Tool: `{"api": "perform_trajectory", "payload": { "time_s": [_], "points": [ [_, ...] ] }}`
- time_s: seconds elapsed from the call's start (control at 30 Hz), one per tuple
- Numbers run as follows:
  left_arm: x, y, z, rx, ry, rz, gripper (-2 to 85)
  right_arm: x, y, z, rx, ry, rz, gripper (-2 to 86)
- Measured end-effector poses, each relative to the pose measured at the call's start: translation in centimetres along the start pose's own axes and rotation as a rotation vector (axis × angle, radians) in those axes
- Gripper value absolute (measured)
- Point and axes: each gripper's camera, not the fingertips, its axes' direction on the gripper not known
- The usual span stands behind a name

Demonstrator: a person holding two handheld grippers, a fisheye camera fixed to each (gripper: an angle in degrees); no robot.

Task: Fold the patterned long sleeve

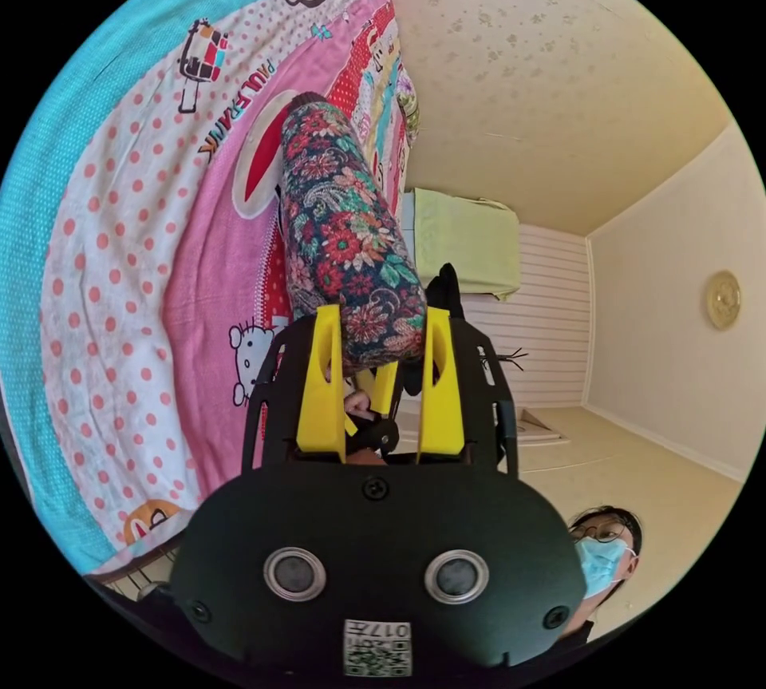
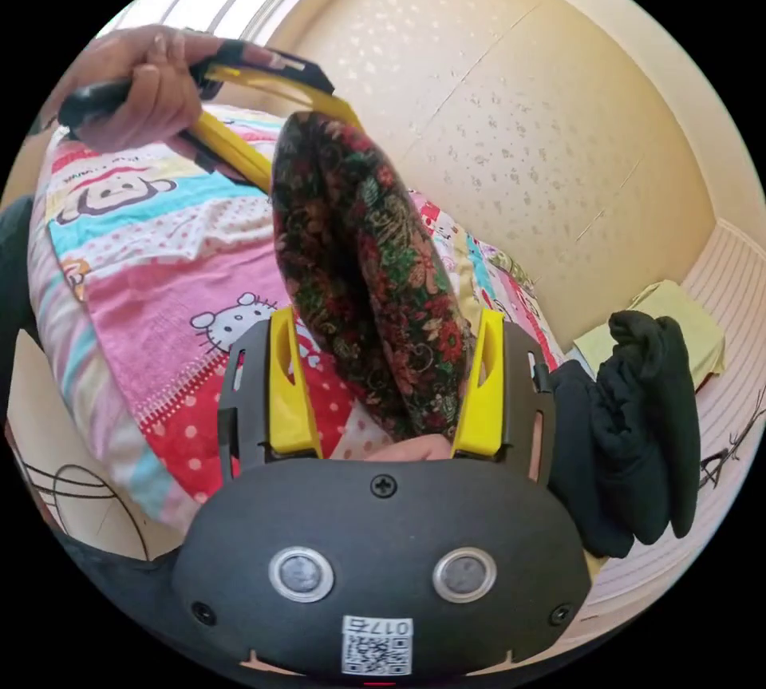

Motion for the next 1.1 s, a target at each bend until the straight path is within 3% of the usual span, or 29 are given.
{"api": "perform_trajectory", "payload": {
  "time_s": [0.17,0.3,0.43,0.53,0.77,1.1],
  "points": [
    [0.2,-0.6,-0.1,-0.008,0.003,0.026,14.8,-3.6,-2.2,3.9,-0.177,0.248,-0.023,27.0],
    [-2.3,0.1,-1.5,0.034,-0.006,0.031,15.9,-3.8,-3.3,3.6,-0.177,0.158,0.028,22.3],
    [-8.0,2.5,-3.8,0.206,0.166,-0.006,24.1,-6.7,-4.7,2.4,-0.127,0.204,-0.021,18.2],
    [-10.3,3.9,-4.2,0.289,0.158,-0.023,25.3,-8.0,-5.8,0.9,-0.094,0.215,-0.018,16.6],
    [-12.3,3.7,-2.6,0.298,0.219,-0.08,19.0,-8.1,-10.4,-3.6,-0.057,0.223,0.014,13.7],
    [-1.2,10.1,-5.4,0.191,0.235,0.251,14.8,-7.0,-11.6,-17.3,0.11,0.284,0.136,12.7]
  ]
}}
